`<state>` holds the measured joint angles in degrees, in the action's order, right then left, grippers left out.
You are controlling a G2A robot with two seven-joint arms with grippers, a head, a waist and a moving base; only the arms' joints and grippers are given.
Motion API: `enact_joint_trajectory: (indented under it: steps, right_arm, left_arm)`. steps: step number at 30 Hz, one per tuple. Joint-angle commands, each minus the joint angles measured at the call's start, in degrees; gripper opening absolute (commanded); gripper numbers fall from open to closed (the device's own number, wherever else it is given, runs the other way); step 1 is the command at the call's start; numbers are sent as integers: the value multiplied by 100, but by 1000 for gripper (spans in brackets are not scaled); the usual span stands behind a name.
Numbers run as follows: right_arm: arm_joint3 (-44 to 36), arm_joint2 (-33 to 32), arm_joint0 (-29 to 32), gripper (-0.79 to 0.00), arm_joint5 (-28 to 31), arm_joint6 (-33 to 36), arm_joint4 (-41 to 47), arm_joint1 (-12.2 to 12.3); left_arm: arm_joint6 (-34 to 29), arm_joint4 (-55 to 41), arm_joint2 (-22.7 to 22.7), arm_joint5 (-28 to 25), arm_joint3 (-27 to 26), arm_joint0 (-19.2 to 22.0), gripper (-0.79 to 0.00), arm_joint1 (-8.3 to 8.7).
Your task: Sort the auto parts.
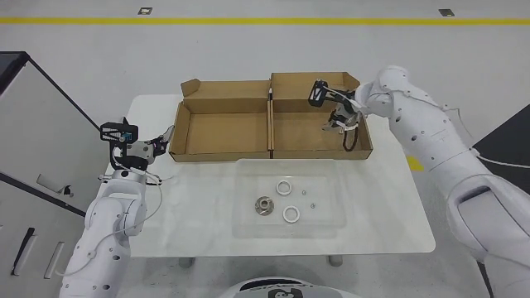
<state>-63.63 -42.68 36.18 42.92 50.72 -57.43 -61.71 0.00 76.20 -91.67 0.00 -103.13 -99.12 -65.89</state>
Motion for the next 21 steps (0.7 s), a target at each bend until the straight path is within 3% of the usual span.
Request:
enact_joint_trajectory:
  steps: [1,6,11,21]
  right_arm:
    - [-687,-293,298,0,-7,265,82,160]
    - [-2122,-1002,1020,0,-33,1044,343,507]
    - [-3206,-1300,1594,0,-232,1296,519,813]
    - [-4063,-594,1648,0,-205,1270,1126,1459]
  left_arm:
    - [0,0,0,0,0,0,0,0]
    - [0,0,0,0,0,0,0,0]
    - [0,0,0,0,0,0,0,0]
    - [0,0,0,0,0,0,0,0]
